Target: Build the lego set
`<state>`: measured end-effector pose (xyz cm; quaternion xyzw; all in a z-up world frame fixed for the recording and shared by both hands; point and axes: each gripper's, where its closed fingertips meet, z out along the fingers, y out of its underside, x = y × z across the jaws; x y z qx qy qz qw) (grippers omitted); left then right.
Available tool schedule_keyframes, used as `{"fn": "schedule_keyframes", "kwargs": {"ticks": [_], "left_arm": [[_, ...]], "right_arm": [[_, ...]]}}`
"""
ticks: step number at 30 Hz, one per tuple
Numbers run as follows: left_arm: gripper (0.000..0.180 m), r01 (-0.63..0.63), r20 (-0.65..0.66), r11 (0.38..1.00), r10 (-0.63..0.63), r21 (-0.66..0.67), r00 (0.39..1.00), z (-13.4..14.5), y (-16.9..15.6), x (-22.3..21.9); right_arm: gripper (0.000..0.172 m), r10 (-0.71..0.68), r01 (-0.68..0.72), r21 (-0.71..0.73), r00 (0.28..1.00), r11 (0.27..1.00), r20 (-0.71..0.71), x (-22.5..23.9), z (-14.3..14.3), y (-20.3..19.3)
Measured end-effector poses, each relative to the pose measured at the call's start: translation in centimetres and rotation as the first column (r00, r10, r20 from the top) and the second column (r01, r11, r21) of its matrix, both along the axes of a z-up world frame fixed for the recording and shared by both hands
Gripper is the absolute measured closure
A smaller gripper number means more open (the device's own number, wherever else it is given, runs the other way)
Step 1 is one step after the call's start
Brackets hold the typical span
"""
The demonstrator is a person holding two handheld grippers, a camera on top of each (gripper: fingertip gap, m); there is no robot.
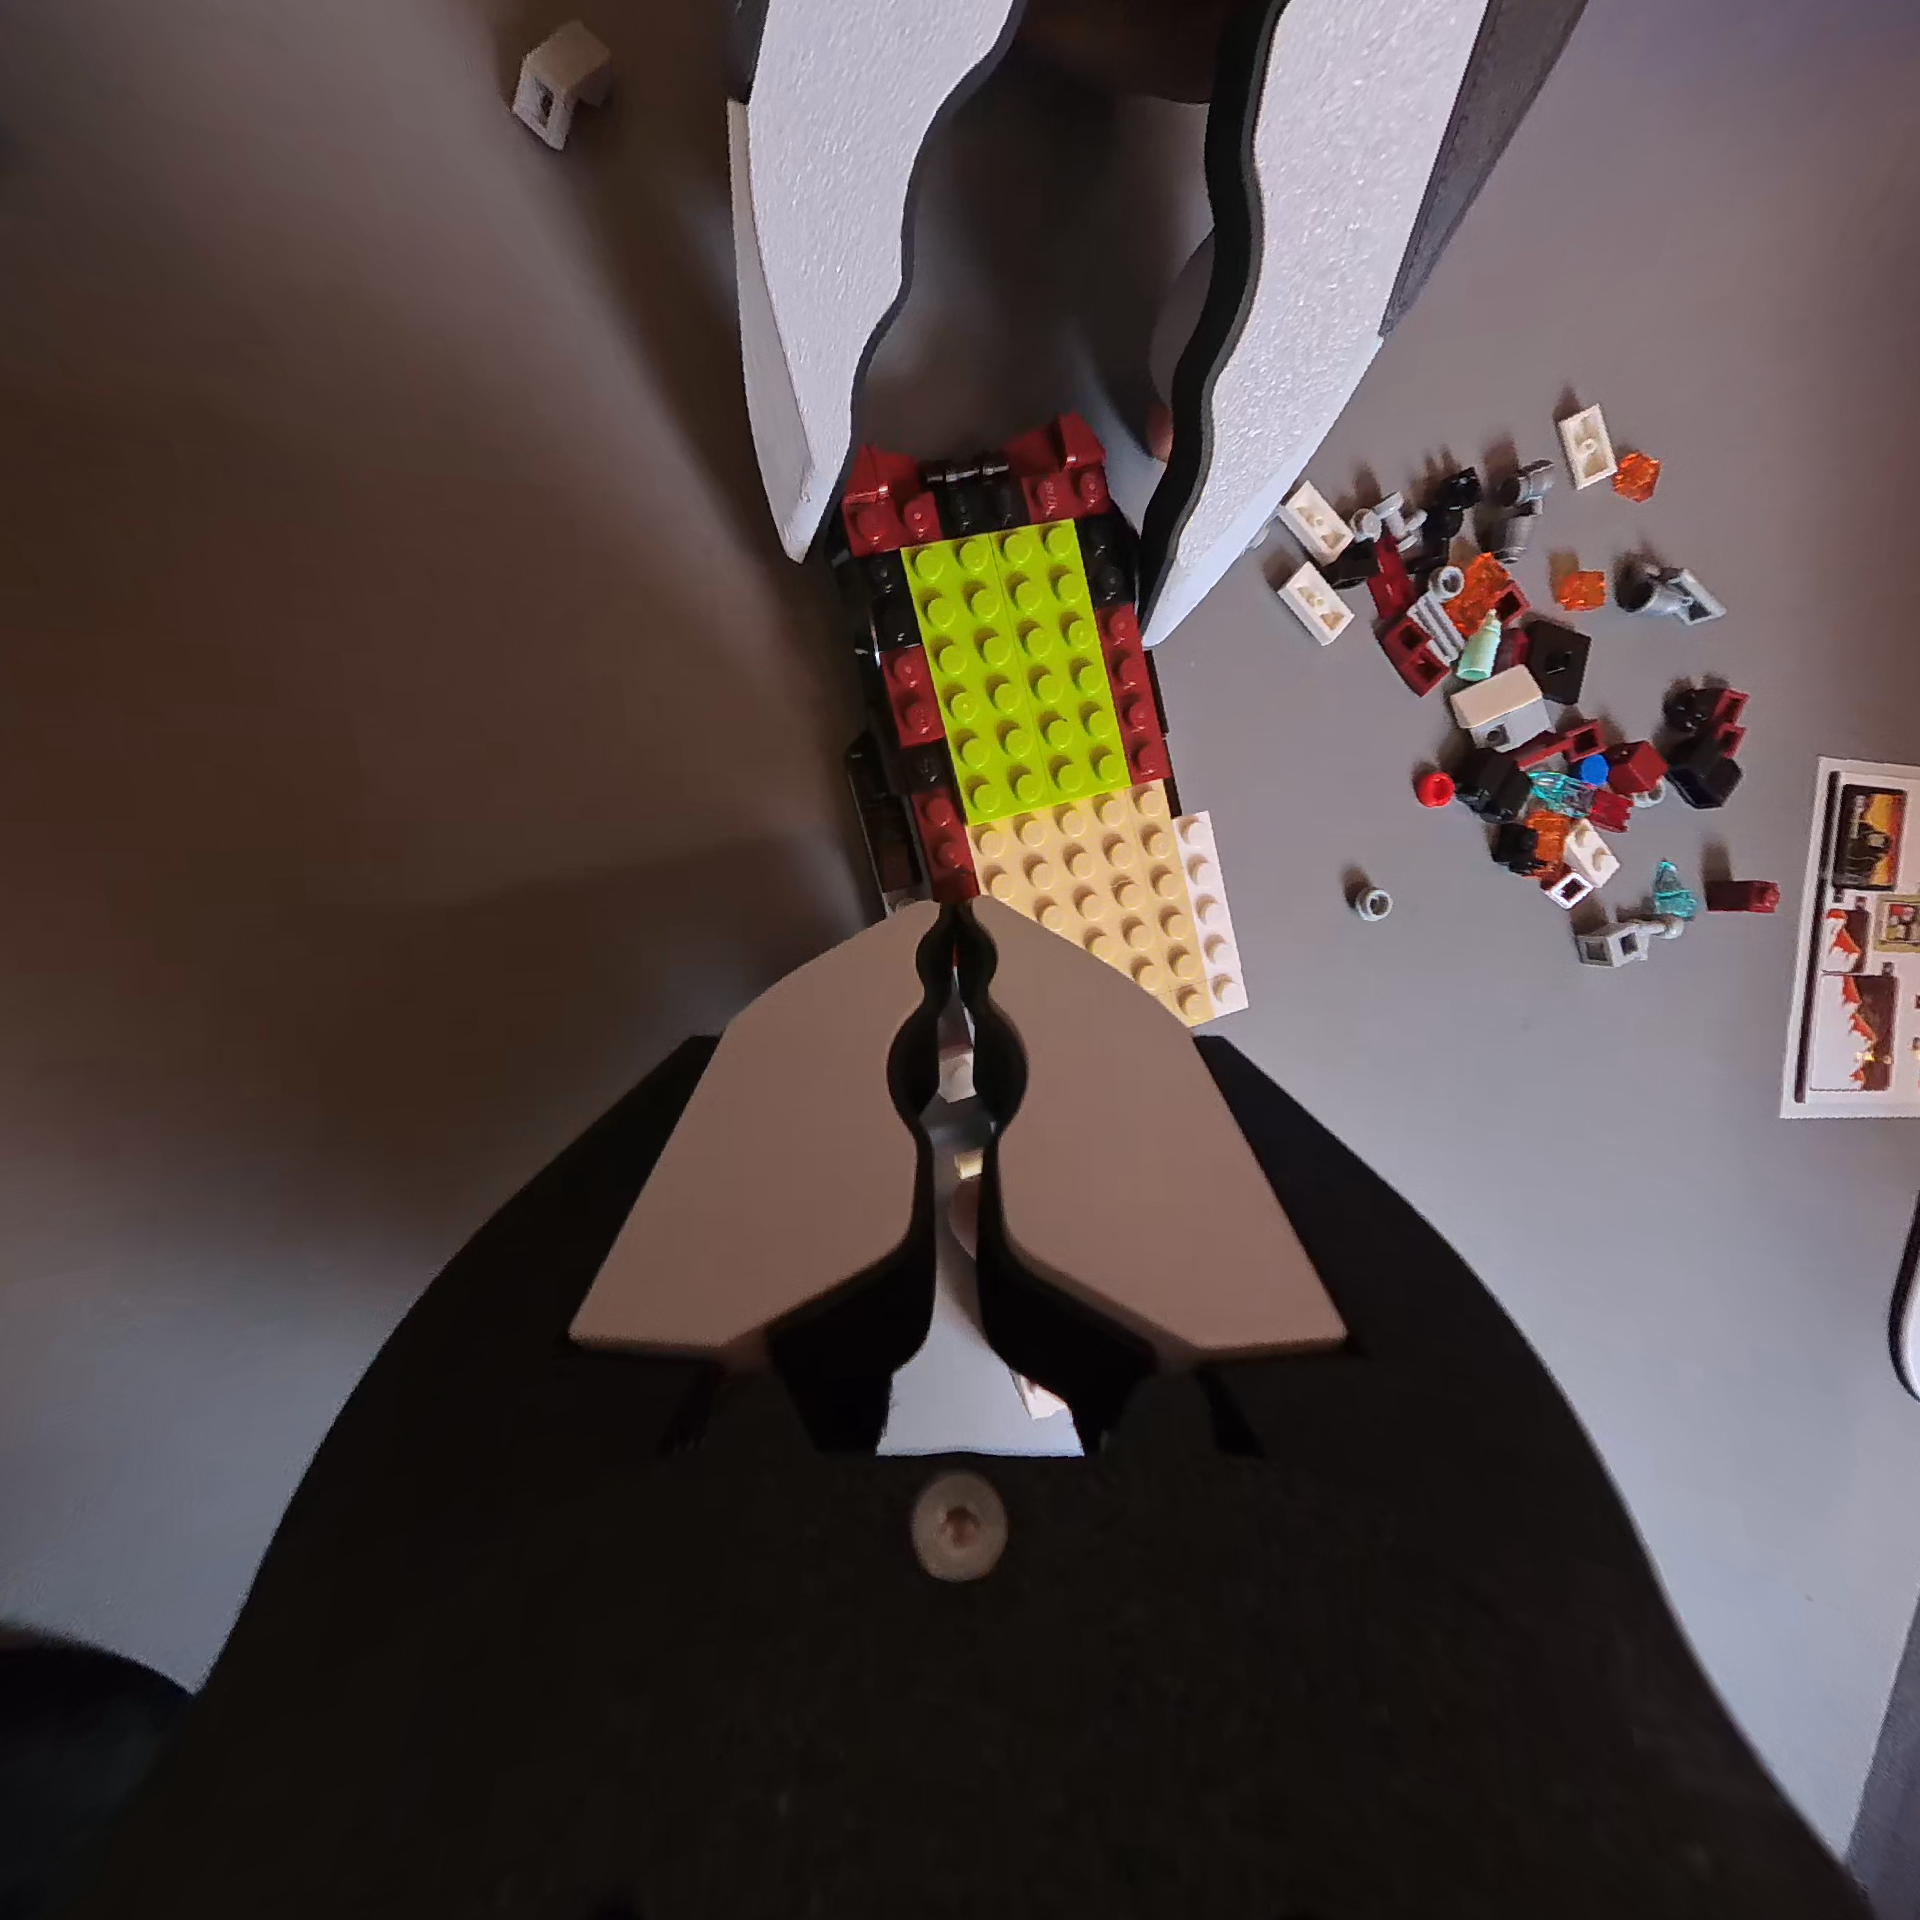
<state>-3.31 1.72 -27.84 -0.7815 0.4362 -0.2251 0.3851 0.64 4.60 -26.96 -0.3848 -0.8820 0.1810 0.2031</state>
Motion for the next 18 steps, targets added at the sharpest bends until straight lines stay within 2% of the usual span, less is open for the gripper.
{"fn": "schedule_keyframes", "kwargs": {"ticks": [18], "left_arm": [[0.118,-0.008,-0.001,1.0,0.008,0.001,1.0,0.01,0.08,-0.05]], "right_arm": [[0.171,0.007,-0.007,-0.006,0.999,1.0,0.046,-0.08,0.02,0.25]]}}
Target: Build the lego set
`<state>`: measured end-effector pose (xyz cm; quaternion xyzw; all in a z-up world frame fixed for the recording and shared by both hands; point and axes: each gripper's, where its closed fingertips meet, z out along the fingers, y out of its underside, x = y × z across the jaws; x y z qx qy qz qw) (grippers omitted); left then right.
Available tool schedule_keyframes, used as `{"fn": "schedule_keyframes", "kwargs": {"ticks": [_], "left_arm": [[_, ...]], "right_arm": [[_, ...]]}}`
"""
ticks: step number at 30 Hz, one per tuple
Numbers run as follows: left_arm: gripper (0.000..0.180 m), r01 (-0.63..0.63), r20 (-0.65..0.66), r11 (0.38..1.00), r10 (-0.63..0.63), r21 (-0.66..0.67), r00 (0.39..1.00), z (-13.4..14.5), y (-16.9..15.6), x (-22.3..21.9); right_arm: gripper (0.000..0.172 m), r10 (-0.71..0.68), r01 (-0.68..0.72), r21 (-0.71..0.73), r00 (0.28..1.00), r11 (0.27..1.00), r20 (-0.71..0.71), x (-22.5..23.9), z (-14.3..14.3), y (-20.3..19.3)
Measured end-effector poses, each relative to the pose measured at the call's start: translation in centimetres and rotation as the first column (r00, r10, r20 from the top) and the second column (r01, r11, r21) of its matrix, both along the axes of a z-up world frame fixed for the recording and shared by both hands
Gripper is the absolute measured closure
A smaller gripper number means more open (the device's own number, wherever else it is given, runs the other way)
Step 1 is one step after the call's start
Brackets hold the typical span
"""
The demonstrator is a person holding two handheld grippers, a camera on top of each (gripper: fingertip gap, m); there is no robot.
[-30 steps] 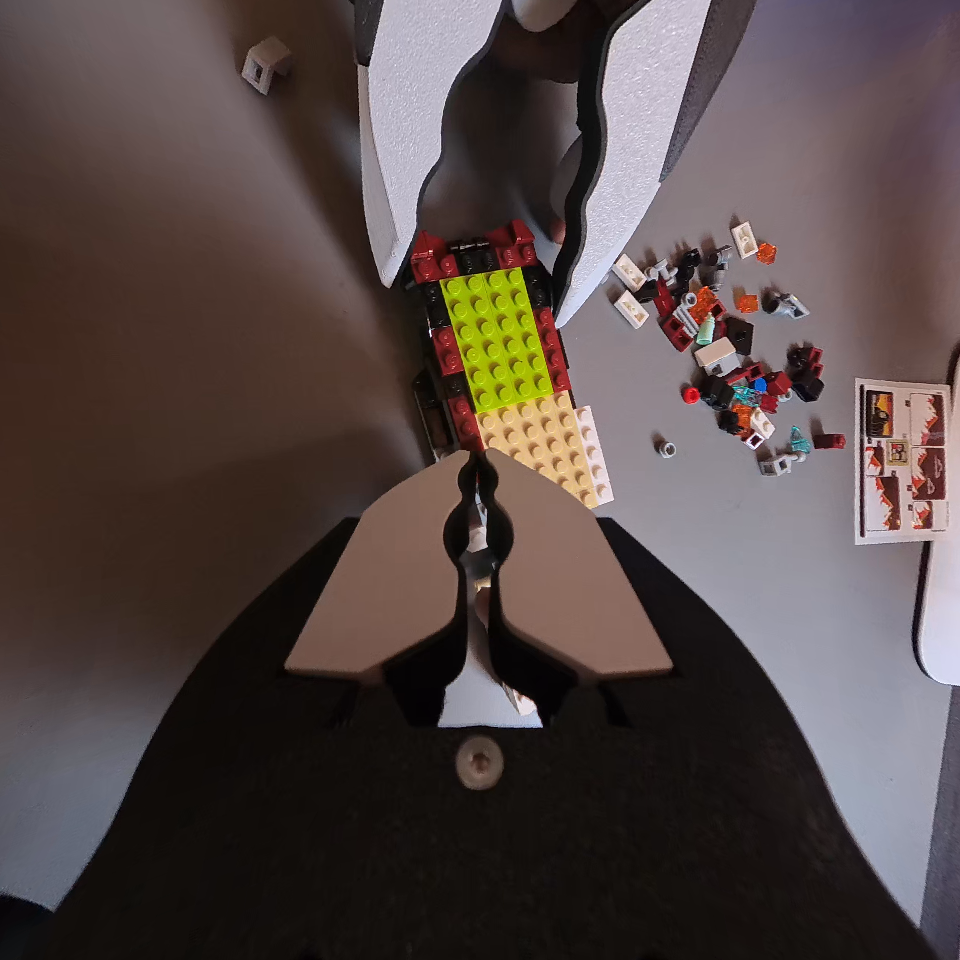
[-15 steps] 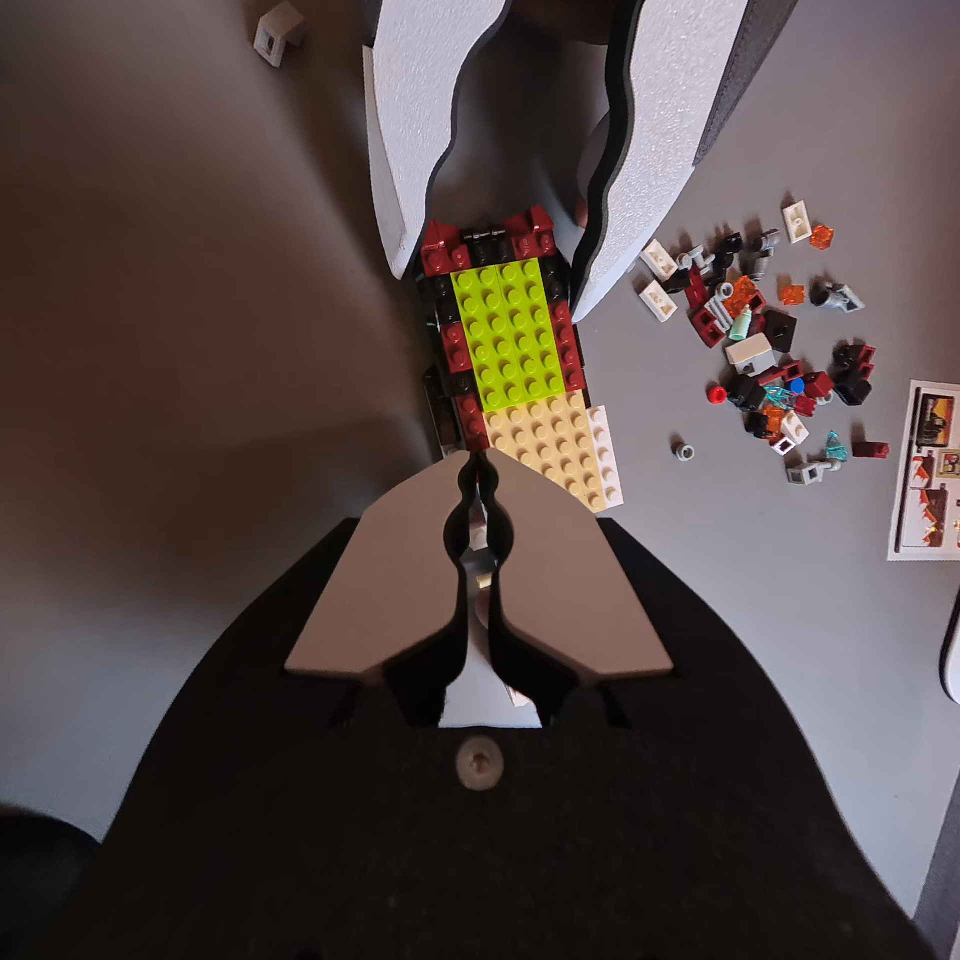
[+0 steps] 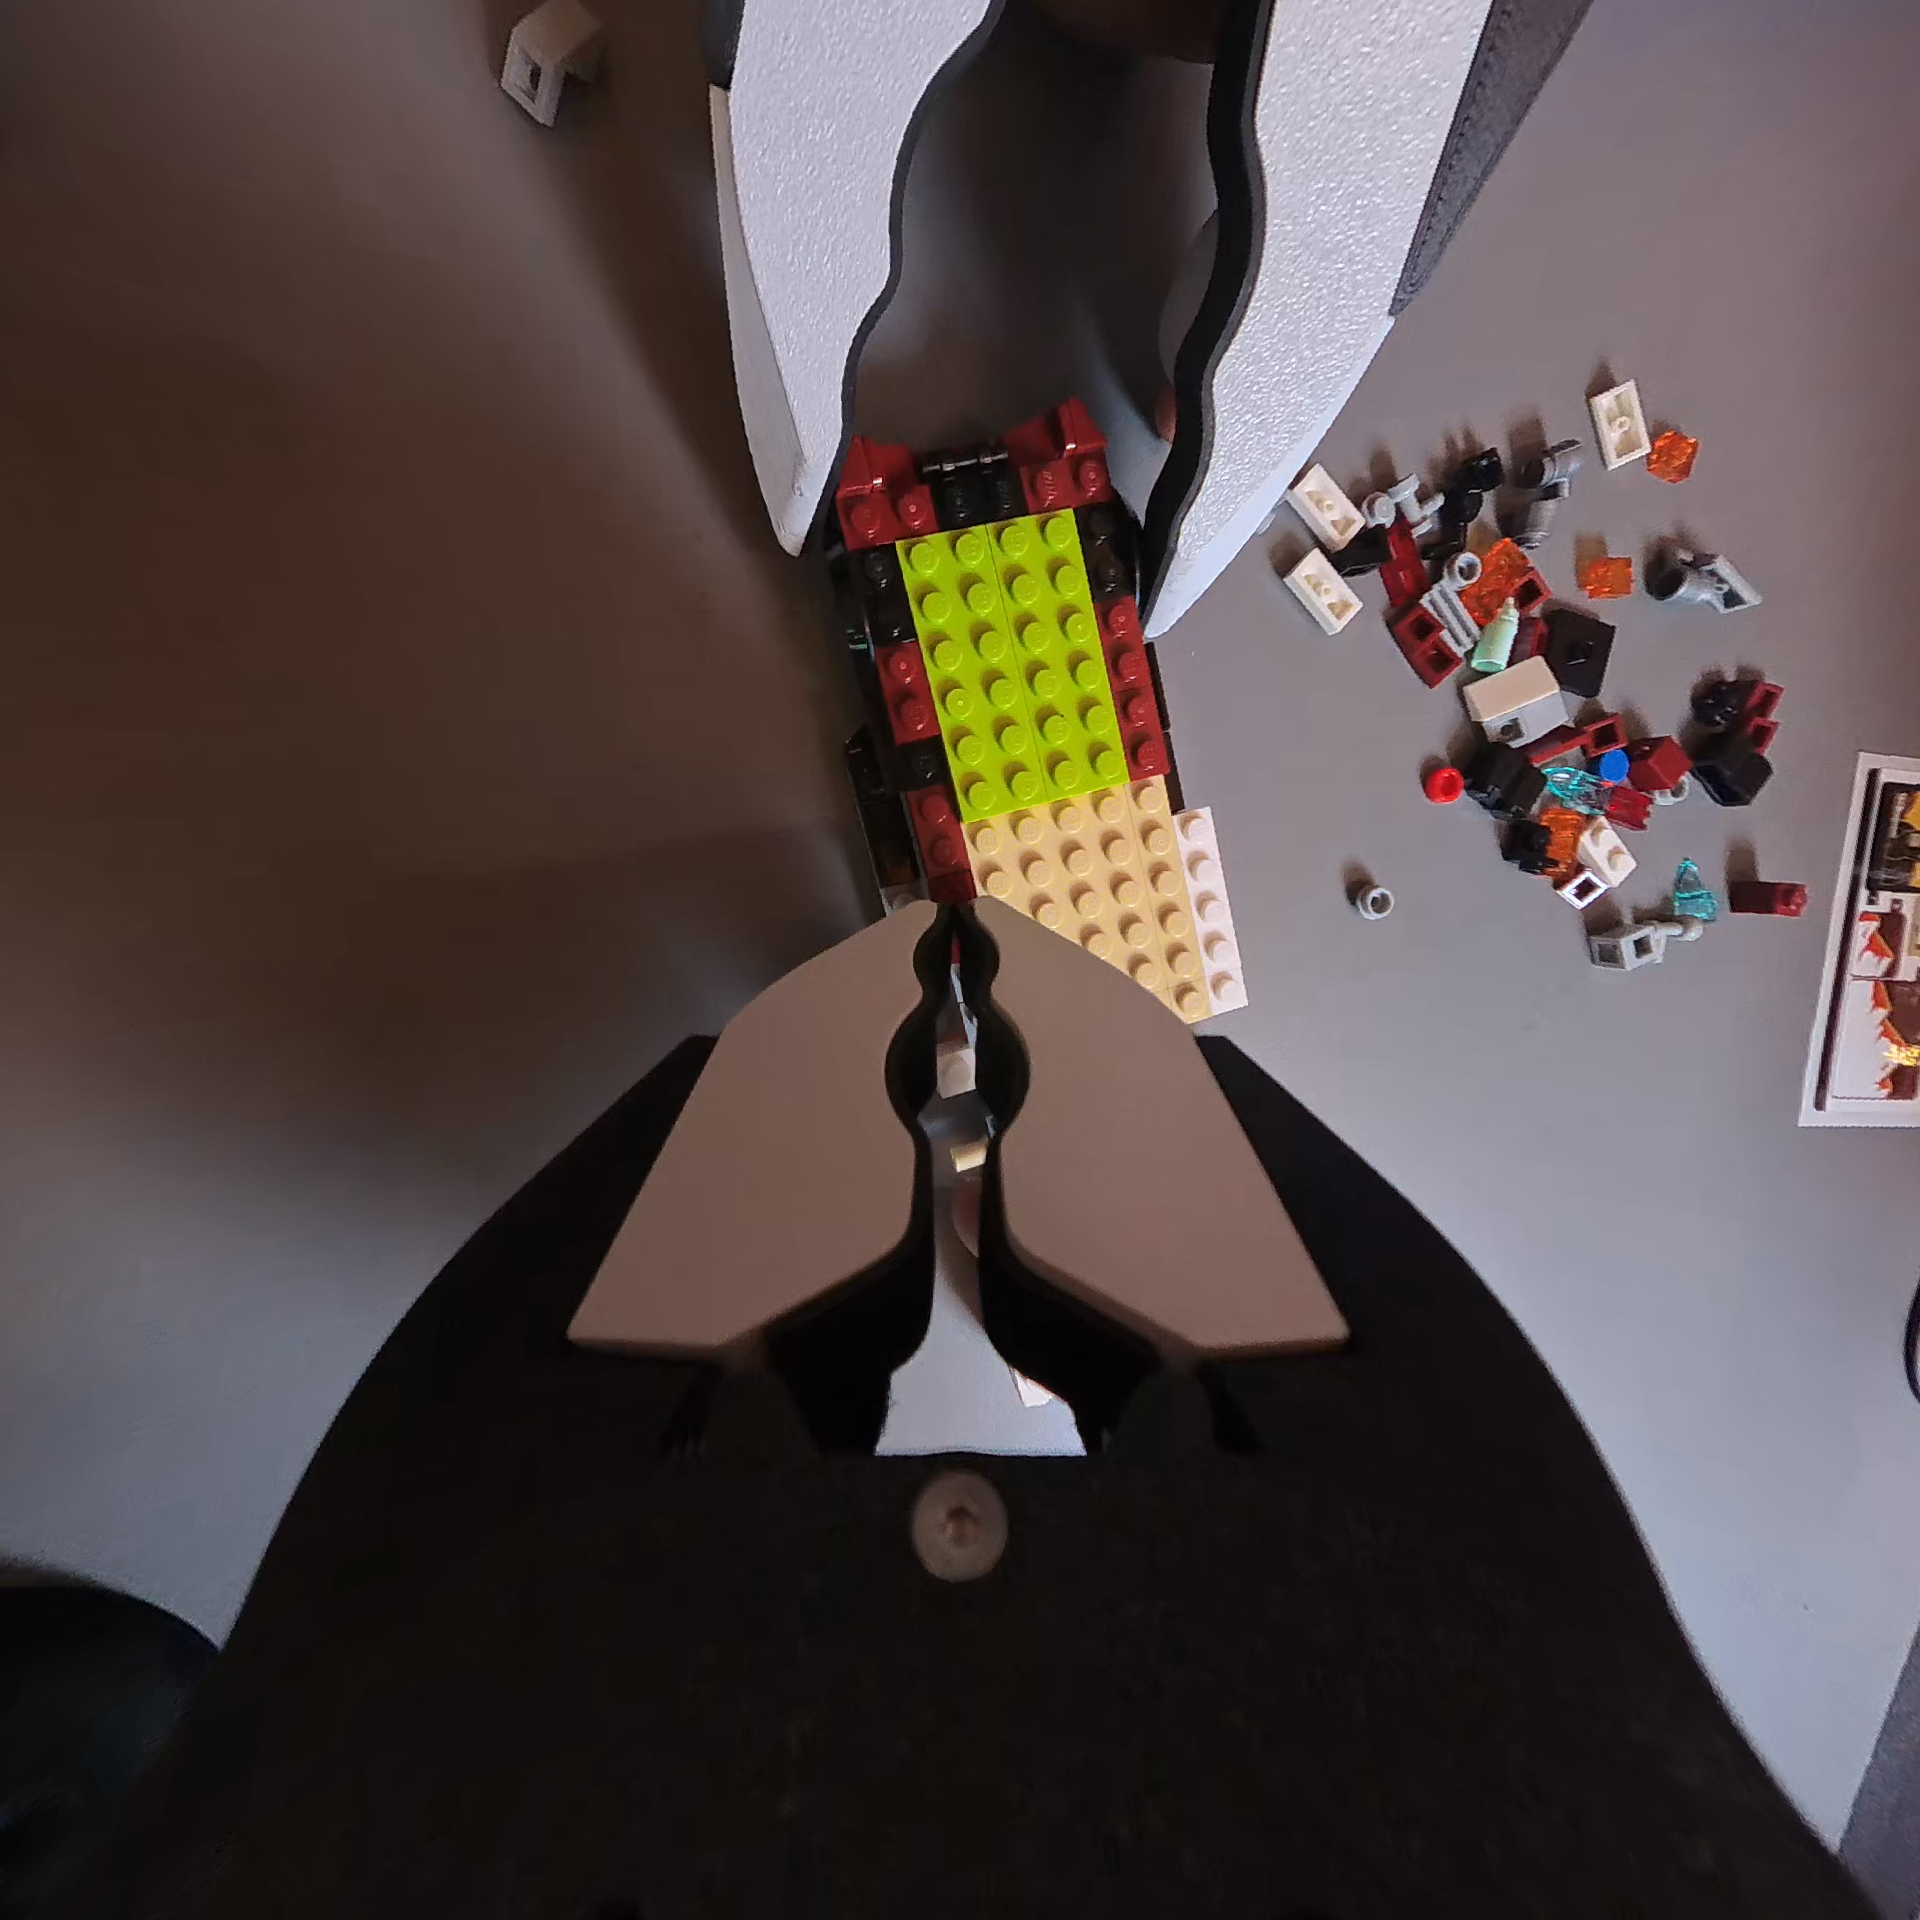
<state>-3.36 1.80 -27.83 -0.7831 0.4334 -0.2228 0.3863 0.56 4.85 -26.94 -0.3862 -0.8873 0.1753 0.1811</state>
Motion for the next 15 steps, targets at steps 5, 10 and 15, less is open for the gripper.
{"fn": "schedule_keyframes", "kwargs": {"ticks": [5,10,15], "left_arm": [[0.118,0.0,0.0,1.0,0.0,0.0,1.0,0.0,-0.01,0.0],[0.118,-0.001,0.0,1.0,0.001,0.0,1.0,0.01,-0.01,0.0],[0.118,-0.001,0.0,1.0,0.001,0.0,1.0,0.01,-0.02,0.0]], "right_arm": [[0.169,-0.006,0.006,0.003,1.0,1.0,-0.013,-0.03,0.03,0.06],[0.169,-0.008,0.008,0.006,1.0,1.0,-0.019,-0.03,0.03,0.07],[0.168,-0.009,0.009,0.007,1.0,1.0,-0.021,-0.03,0.05,0.1]]}}
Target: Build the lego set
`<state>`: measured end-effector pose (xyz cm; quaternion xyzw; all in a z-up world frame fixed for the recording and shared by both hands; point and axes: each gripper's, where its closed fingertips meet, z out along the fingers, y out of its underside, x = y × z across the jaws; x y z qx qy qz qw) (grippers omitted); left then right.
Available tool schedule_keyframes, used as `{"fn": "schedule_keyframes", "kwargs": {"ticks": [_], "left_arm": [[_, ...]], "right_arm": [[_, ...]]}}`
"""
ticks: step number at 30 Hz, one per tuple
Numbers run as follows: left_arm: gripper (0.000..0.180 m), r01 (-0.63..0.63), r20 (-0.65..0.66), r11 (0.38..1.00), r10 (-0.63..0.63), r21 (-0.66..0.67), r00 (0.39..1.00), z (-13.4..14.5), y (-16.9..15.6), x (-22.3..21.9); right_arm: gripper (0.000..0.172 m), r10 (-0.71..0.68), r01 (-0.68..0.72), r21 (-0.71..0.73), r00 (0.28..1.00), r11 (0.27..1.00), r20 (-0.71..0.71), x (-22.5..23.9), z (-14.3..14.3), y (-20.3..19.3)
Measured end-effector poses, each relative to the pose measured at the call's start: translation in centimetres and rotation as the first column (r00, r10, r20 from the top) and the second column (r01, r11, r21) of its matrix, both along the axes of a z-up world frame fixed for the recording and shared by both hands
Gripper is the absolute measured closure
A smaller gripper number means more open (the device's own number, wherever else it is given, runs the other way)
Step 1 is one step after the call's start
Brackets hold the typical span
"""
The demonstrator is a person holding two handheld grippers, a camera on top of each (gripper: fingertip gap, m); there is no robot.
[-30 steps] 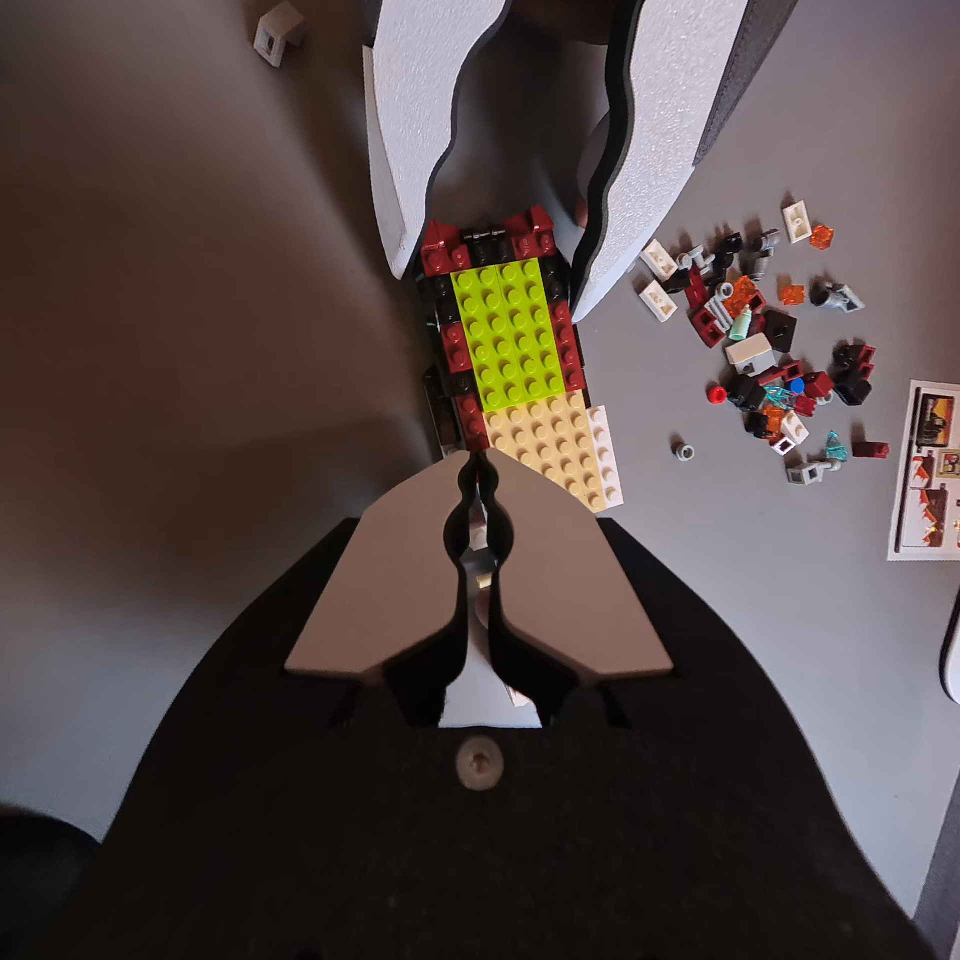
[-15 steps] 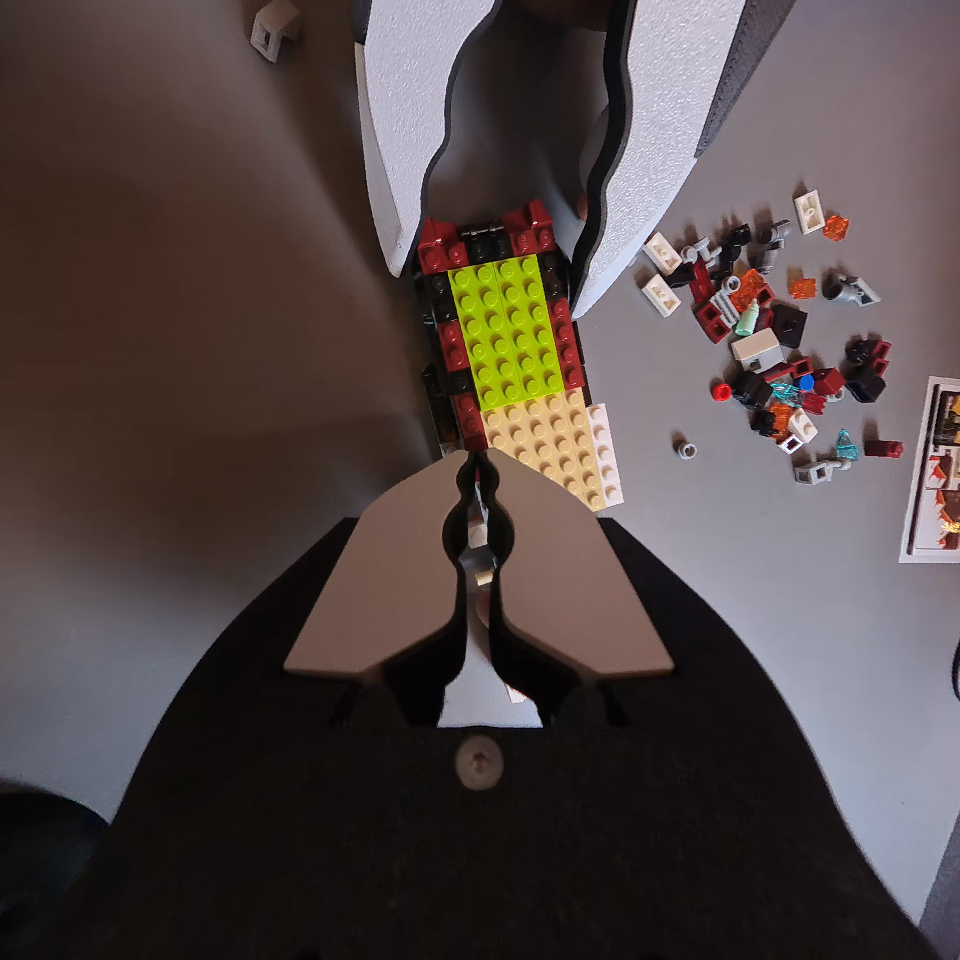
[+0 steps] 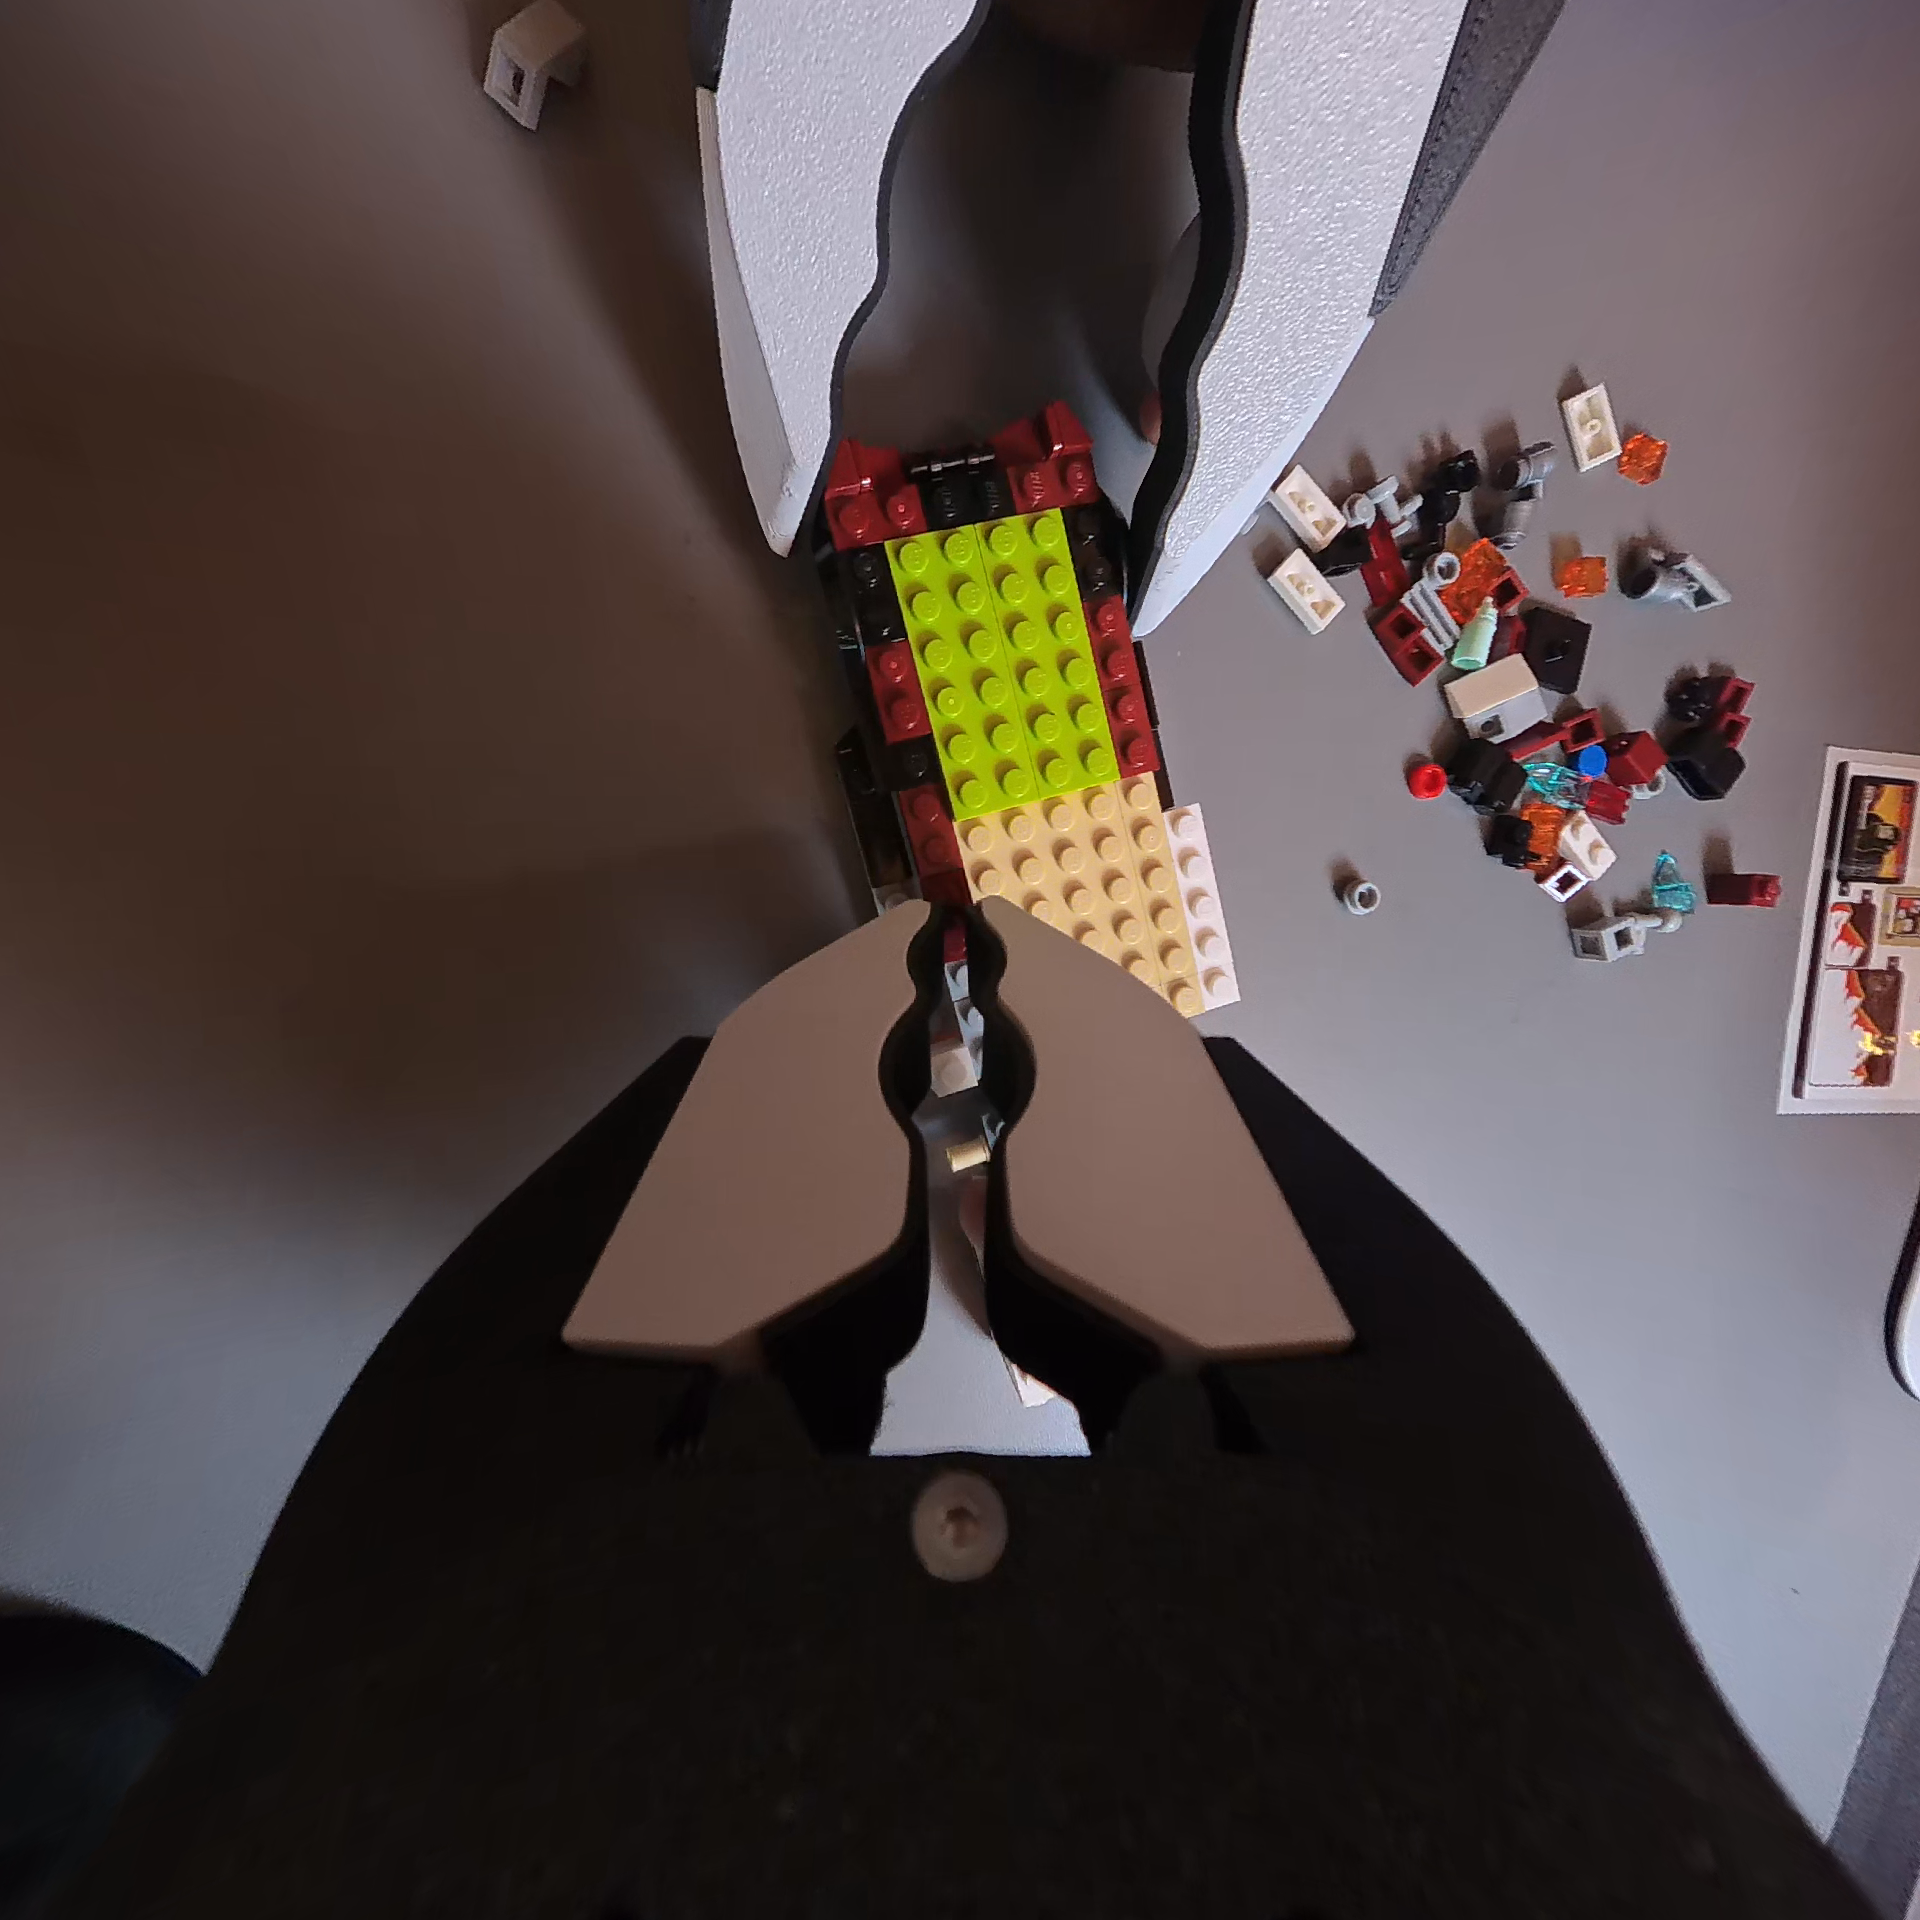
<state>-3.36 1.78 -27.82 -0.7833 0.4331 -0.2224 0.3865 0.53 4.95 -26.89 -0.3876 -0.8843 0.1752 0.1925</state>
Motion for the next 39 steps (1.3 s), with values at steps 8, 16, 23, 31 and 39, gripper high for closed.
{"fn": "schedule_keyframes", "kwargs": {"ticks": [8,16,23,31,39], "left_arm": [[0.118,0.0,-0.001,1.0,0.0,0.001,1.0,0.0,0.0,-0.01],[0.118,-0.002,-0.003,1.0,0.002,0.004,1.0,0.0,0.02,-0.03],[0.118,-0.002,-0.003,1.0,0.002,0.004,1.0,0.0,0.04,-0.04],[0.118,-0.005,-0.004,1.0,0.005,0.005,1.0,-0.02,0.06,-0.05],[0.118,-0.007,-0.004,1.0,0.007,0.006,1.0,-0.01,0.08,-0.04]], "right_arm": [[0.169,0.007,-0.007,-0.018,1.0,1.0,0.027,0.04,-0.03,-0.03],[0.169,0.009,-0.005,-0.055,0.998,0.998,0.06,0.01,-0.03,0.02],[0.169,0.011,-0.006,-0.069,0.996,0.998,0.085,0.01,-0.05,0.03],[0.17,0.028,-0.019,-0.071,0.991,0.997,0.133,0.0,-0.08,0.04],[0.168,0.016,-0.011,-0.052,0.994,0.999,0.104,-0.04,-0.09,0.1]]}}
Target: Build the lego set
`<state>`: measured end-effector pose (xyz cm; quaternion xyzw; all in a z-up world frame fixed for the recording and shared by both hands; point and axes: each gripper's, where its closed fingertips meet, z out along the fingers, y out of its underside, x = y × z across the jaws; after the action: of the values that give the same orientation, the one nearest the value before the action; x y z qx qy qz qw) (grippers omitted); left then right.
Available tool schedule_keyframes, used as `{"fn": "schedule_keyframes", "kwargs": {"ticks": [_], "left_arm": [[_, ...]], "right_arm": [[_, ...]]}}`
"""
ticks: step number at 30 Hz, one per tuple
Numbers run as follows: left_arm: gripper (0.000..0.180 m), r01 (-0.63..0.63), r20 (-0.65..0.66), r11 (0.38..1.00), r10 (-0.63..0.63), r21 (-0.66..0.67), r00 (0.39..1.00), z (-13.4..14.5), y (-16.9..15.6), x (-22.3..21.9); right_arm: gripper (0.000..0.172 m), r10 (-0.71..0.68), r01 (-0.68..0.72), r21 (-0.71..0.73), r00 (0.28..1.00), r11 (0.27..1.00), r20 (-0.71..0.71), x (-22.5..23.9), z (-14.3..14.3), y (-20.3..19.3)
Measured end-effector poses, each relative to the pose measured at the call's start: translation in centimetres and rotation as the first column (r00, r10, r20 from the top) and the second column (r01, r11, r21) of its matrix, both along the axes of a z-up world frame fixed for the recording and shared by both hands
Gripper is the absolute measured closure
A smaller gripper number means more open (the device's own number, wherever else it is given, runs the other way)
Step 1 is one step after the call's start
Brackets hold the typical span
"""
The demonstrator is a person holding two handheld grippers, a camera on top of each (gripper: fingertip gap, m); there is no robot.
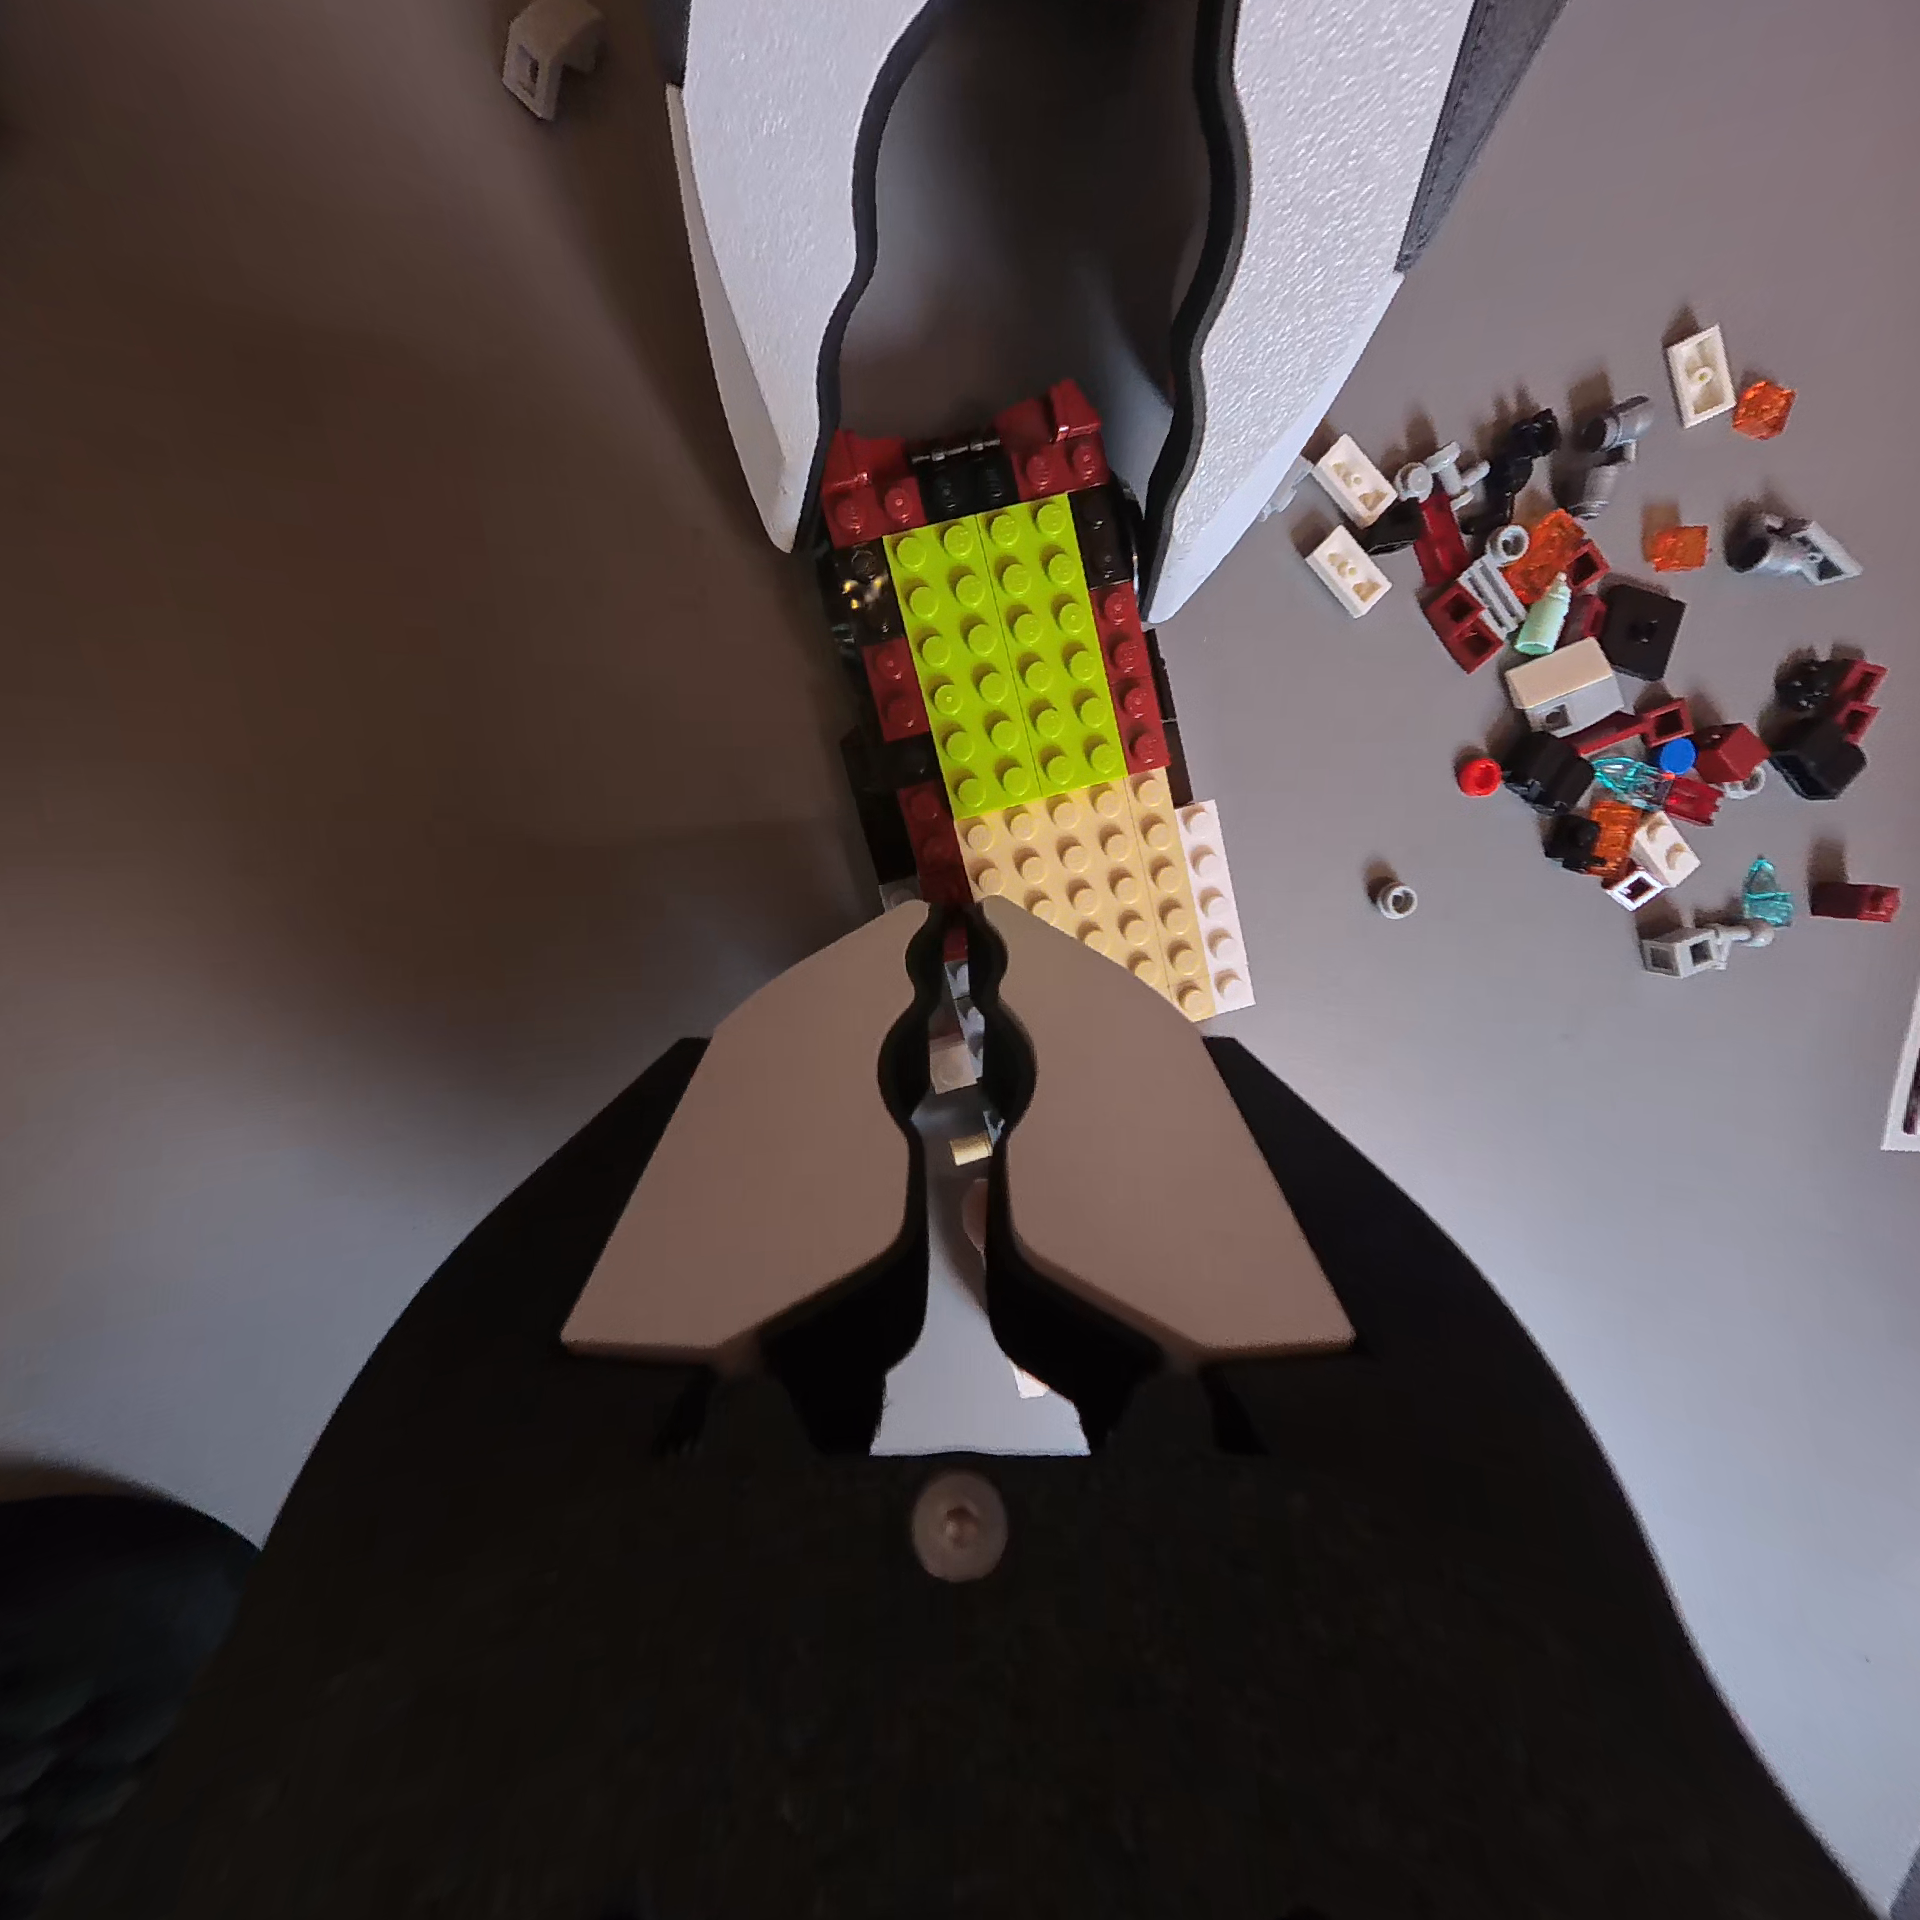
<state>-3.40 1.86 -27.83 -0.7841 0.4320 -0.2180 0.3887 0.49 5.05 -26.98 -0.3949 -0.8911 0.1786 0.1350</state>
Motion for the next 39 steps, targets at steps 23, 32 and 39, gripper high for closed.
{"fn": "schedule_keyframes", "kwargs": {"ticks": [23,32,39], "left_arm": [[0.118,-0.016,-0.003,1.0,0.016,0.006,1.0,0.0,0.2,0.0],[0.119,-0.034,-0.01,0.999,0.035,0.027,0.999,0.1,0.5,0.0],[0.121,-0.083,-0.032,0.992,0.087,0.094,0.996,0.3,1.9,-0.4]], "right_arm": [[0.161,-0.147,0.148,-0.007,0.972,0.989,-0.181,1.4,0.9,1.2],[0.158,-0.28,0.232,-0.163,0.86,0.959,-0.427,0.0,2.6,1.3],[0.155,-0.399,0.325,-0.232,0.72,0.917,-0.568,-0.9,3.9,3.9]]}}
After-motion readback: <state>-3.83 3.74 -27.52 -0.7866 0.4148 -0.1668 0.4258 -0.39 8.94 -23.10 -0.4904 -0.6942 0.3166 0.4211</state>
